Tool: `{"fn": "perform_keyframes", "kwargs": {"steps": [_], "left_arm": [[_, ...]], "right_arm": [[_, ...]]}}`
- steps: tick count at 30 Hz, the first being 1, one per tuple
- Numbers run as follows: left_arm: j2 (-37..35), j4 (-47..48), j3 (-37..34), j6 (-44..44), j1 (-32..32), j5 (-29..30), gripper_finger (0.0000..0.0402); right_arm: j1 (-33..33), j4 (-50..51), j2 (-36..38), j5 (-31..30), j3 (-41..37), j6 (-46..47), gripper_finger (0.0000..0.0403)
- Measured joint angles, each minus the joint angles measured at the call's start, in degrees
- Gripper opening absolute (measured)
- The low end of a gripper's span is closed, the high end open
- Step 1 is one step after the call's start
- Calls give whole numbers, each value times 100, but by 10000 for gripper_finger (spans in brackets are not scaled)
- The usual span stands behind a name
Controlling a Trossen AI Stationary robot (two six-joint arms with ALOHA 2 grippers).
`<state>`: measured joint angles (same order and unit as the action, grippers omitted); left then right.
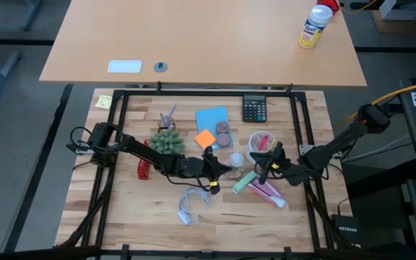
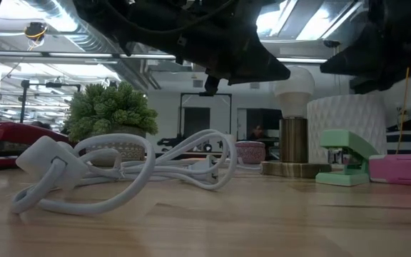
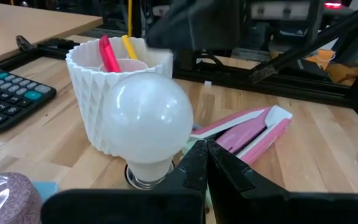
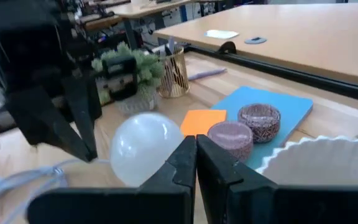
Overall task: Screw lightbulb
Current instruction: Insert the white lightbulb into the lamp socket
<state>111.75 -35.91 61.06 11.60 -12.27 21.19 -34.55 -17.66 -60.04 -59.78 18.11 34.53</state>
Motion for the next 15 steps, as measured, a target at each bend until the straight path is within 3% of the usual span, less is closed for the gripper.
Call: {"fn": "perform_keyframes", "kwargs": {"steps": [6,15], "left_arm": [[1,-17,0,26,0,0,1],[1,-20,0,-8,21,-2,1]], "right_arm": [[432,-452,-609,403,0,-97,17],[624,-545,-637,612,0,-226,17]]}}
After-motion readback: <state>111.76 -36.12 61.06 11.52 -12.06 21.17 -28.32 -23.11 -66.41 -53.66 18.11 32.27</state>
